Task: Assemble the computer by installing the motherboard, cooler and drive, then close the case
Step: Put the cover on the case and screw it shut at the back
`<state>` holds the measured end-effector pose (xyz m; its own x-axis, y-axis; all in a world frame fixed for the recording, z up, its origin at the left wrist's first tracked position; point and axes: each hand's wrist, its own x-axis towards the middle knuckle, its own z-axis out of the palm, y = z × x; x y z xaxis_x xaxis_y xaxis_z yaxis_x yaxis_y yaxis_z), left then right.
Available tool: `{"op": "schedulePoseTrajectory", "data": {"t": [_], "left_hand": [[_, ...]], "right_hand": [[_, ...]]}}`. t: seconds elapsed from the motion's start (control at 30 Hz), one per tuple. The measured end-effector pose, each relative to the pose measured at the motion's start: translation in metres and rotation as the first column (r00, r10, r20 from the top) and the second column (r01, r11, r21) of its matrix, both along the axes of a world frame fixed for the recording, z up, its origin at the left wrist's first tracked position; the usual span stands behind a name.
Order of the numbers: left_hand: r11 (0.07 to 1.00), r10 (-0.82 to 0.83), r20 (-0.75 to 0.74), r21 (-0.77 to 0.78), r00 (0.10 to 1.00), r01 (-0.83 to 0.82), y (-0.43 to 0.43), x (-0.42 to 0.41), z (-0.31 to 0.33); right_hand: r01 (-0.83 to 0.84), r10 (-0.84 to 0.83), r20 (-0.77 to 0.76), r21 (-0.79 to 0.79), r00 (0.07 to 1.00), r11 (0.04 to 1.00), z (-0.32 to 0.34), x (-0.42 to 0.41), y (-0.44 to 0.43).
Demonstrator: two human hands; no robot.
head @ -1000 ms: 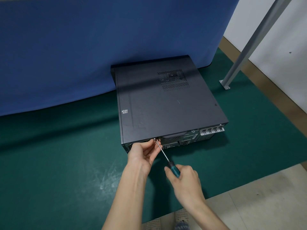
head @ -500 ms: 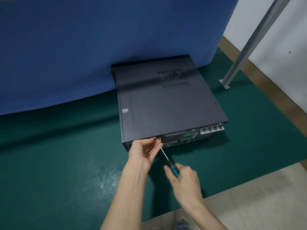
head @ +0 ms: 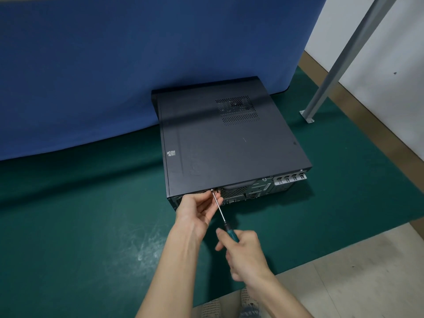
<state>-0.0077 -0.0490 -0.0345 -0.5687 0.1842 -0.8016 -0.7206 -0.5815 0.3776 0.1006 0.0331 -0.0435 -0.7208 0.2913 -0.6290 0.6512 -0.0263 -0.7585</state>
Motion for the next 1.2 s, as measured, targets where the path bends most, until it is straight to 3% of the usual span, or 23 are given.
{"op": "schedulePoseTrajectory", "data": {"t": [0.13,0.23,0.27,0.3,0.37,0.43,0.47,0.5,0.53,0.57,0.6,0.63,0.67,0.73,0.8,0.83,0.87,0.93,1.0,1.07,1.13,1.2], "left_hand": [[0.984,-0.173,-0.157,-0.065,0.972,0.165,-0.001,0.015,-0.003],[0.948,-0.294,-0.265,-0.201,0.918,0.246,0.002,0.023,-0.002],[0.935,-0.310,-0.293,-0.267,0.904,0.234,0.005,0.024,-0.002],[0.917,-0.324,-0.313,-0.334,0.893,0.216,0.007,0.023,-0.001],[0.890,-0.338,-0.338,-0.417,0.878,0.182,0.011,0.022,0.001],[0.880,-0.342,-0.345,-0.445,0.874,0.168,0.013,0.024,0.003],[0.881,-0.344,-0.347,-0.440,0.872,0.173,0.012,0.025,0.003],[0.887,-0.352,-0.345,-0.419,0.870,0.192,0.009,0.026,0.003],[0.893,-0.368,-0.338,-0.387,0.866,0.229,0.006,0.026,0.003],[0.893,-0.395,-0.333,-0.357,0.856,0.273,0.002,0.026,0.004],[0.879,-0.433,-0.332,-0.361,0.838,0.312,-0.001,0.026,0.005],[0.849,-0.479,-0.331,-0.409,0.813,0.333,-0.002,0.026,0.006],[0.811,-0.519,-0.328,-0.480,0.790,0.334,-0.001,0.025,0.007],[0.760,-0.557,-0.323,-0.570,0.765,0.313,0.003,0.024,0.008],[0.775,-0.555,-0.334,-0.542,0.762,0.326,0.002,0.023,0.008],[0.785,-0.567,-0.336,-0.497,0.752,0.370,-0.001,0.023,0.008],[0.784,-0.600,-0.343,-0.435,0.723,0.444,-0.007,0.022,0.007],[0.751,-0.659,-0.376,-0.272,0.651,0.602,-0.018,0.024,0.005],[0.727,-0.679,-0.389,-0.240,0.622,0.644,-0.020,0.027,0.005],[0.731,-0.682,-0.363,-0.344,0.635,0.589,-0.015,0.028,0.004],[0.723,-0.684,-0.343,-0.438,0.644,0.535,-0.011,0.028,0.002],[0.703,-0.697,-0.338,-0.495,0.633,0.510,-0.012,0.028,0.001]], "right_hand": [[0.074,-0.044,0.071,-0.503,0.996,0.861,0.007,-0.002,0.012],[0.100,-0.036,0.109,-0.671,0.993,0.735,0.011,-0.003,0.018],[0.100,-0.029,0.120,-0.643,0.992,0.759,0.013,-0.003,0.017],[0.081,-0.021,0.117,-0.534,0.993,0.842,0.013,-0.002,0.015],[-0.070,0.073,0.036,-0.062,0.997,0.996,0.003,0.002,0.011],[-0.145,0.150,0.003,0.261,0.989,0.954,0.001,0.005,0.004],[-0.108,0.120,-0.040,0.232,0.992,0.967,-0.001,0.005,0.003],[0.010,-0.011,-0.062,-0.022,0.998,1.000,-0.001,0.004,0.001],[0.113,-0.121,0.001,-0.371,0.993,0.922,-0.001,0.002,0.002],[0.175,-0.160,0.080,-0.607,0.984,0.775,0.001,0.000,0.004],[0.197,-0.159,0.122,-0.735,0.980,0.649,0.004,0.000,0.004],[0.182,-0.135,0.124,-0.744,0.983,0.643,0.006,-0.001,0.004],[0.159,-0.106,0.119,-0.674,0.987,0.721,0.004,-0.001,0.004],[0.017,-0.003,0.049,-0.286,0.999,0.958,-0.001,0.000,0.003],[-0.013,0.013,0.004,0.019,1.000,1.000,-0.003,0.000,0.000],[0.028,-0.028,0.007,-0.014,1.000,1.000,-0.002,-0.001,0.002],[0.098,-0.092,0.040,-0.174,0.995,0.980,0.001,-0.004,0.004],[0.200,-0.133,0.162,-0.531,0.978,0.823,0.005,-0.006,0.009],[0.214,-0.119,0.188,-0.642,0.975,0.737,0.007,-0.005,0.012],[0.123,-0.032,0.170,-0.556,0.985,0.822,0.006,-0.002,0.011],[-0.077,0.122,0.152,-0.276,0.981,0.958,0.004,0.004,0.005],[-0.128,0.136,0.148,-0.061,0.980,0.990,0.003,0.007,0.001]]}}
